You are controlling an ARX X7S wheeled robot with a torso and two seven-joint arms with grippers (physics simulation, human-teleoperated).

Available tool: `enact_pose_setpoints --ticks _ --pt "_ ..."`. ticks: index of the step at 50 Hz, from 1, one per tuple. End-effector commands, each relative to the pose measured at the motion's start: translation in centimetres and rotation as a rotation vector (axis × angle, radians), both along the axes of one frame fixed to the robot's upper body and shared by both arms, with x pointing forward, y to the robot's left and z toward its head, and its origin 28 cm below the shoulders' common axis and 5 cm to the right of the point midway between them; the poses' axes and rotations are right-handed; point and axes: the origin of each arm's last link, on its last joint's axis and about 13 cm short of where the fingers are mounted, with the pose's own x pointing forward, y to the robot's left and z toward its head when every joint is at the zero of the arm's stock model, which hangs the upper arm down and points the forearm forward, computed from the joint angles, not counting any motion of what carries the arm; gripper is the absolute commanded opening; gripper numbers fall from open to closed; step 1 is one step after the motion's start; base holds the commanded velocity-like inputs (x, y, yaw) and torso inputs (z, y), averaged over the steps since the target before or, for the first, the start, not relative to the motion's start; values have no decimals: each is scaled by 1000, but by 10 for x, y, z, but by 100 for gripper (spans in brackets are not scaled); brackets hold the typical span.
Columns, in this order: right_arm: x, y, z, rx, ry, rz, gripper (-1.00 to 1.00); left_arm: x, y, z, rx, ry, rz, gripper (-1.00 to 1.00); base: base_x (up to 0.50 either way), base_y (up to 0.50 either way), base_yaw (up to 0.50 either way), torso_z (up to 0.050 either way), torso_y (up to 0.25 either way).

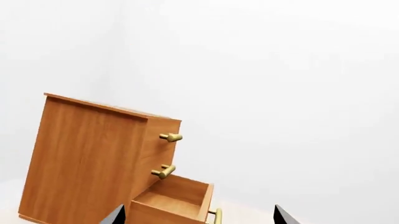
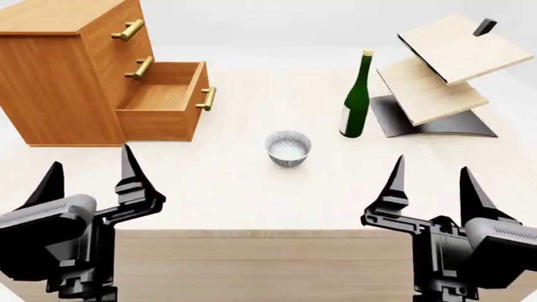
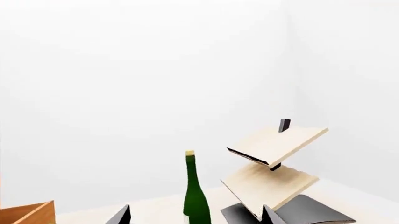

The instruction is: Put the bowl on top of the cabinet.

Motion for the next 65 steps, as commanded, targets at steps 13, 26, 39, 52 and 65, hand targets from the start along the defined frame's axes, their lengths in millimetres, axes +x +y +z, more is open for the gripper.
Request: enact_pose_setpoints --ticks 13,26,39,52,65 --pt "-3 -2 3 -2 -4 1 100 -5 3 10 -30 -29 4 100 0 0 0 0 0" --pt "-2 -1 3 4 -12 5 100 -4 4 11 -32 -28 3 100 0 358 0 0 0" --pt "-3 -1 4 8 -13 9 100 -5 4 12 -33 -31 5 100 0 500 0 0 0" --pt "-2 0 2 11 -10 14 100 -5 5 13 -39 -33 8 100 0 500 0 0 0" --pt "-2 0 2 15 -10 21 100 -5 5 13 -38 -32 5 100 0 500 0 0 0"
